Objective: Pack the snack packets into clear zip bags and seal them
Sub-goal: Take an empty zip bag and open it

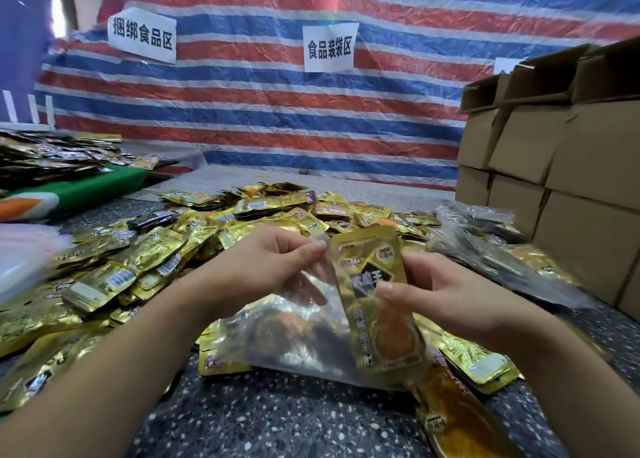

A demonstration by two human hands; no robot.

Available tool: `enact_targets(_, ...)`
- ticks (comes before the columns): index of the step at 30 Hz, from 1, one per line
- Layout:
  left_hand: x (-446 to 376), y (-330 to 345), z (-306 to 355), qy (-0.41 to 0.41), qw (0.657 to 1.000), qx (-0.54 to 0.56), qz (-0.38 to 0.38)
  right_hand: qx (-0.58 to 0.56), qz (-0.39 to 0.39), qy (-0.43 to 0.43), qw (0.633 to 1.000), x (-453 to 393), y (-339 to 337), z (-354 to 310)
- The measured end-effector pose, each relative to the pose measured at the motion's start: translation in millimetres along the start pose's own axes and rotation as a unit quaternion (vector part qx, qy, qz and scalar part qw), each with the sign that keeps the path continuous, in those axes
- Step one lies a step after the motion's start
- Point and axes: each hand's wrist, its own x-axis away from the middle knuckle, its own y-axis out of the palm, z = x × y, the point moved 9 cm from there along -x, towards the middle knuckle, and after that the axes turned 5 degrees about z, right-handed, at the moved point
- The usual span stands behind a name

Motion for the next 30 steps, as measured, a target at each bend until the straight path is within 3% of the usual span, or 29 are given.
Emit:
enact_targets(6,3,13,-3,-0.016,0.999,-0.003,-0.037,0.078,-0.041,0.008,0.996,5,5,-5)
enact_targets(12,1,7,-1,-0.022,0.997,0.069,-0.003,0.016,-0.004,0.013,1.000,3,-3,-3)
enact_targets(16,3,13,3,-0.013,0.999,0.050,-0.008,0.024,-0.010,0.028,0.999,3,2,0)
enact_targets(21,5,18,-2,-0.022,1.000,0.010,-0.003,0.182,-0.041,0.022,0.982,3,22,-9)
enact_targets(23,4,17,-1,-0.019,1.000,0.001,0.013,0.213,-0.016,0.006,0.977,1,21,-12)
enact_targets(27,2,-1,3,-0.010,0.994,0.035,0.099,0.128,0.142,-0.018,0.981,1,-11,-24)
enact_targets(30,2,-9,6,-0.002,0.986,0.104,0.131,0.091,0.143,-0.084,0.982,6,-13,-35)
